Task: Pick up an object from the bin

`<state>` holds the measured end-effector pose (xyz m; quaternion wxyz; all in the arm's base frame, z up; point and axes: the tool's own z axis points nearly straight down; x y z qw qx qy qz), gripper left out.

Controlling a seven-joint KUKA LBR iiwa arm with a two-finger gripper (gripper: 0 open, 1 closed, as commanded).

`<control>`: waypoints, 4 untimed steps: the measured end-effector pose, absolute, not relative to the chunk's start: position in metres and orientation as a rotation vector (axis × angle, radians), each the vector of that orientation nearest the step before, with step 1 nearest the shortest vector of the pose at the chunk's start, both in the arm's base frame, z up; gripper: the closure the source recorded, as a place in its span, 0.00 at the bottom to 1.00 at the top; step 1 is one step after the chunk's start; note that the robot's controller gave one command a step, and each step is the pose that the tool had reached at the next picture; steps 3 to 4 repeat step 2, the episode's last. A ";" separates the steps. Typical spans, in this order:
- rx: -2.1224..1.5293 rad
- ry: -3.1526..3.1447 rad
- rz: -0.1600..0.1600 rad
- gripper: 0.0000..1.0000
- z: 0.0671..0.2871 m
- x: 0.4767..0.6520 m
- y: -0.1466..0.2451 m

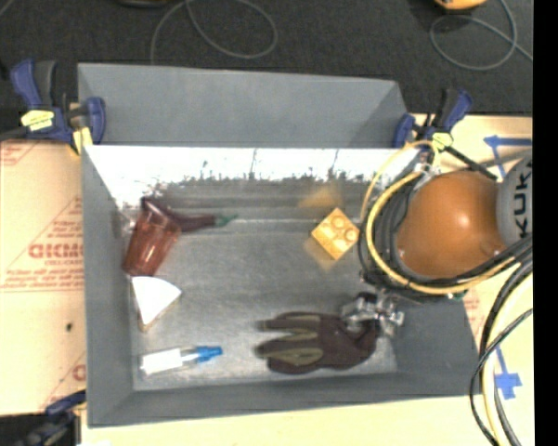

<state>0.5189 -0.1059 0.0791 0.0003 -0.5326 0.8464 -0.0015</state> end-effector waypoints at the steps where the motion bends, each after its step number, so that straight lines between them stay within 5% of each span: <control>1: -1.673 2.659 -0.005 1.00 0.079 0.519 -0.106; 2: -1.663 2.660 -0.007 1.00 0.222 0.512 -0.116; 4: -1.663 2.660 -0.007 1.00 0.222 0.512 -0.116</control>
Offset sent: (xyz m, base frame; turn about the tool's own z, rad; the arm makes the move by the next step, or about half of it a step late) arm -0.0083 -0.0097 0.1418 0.0019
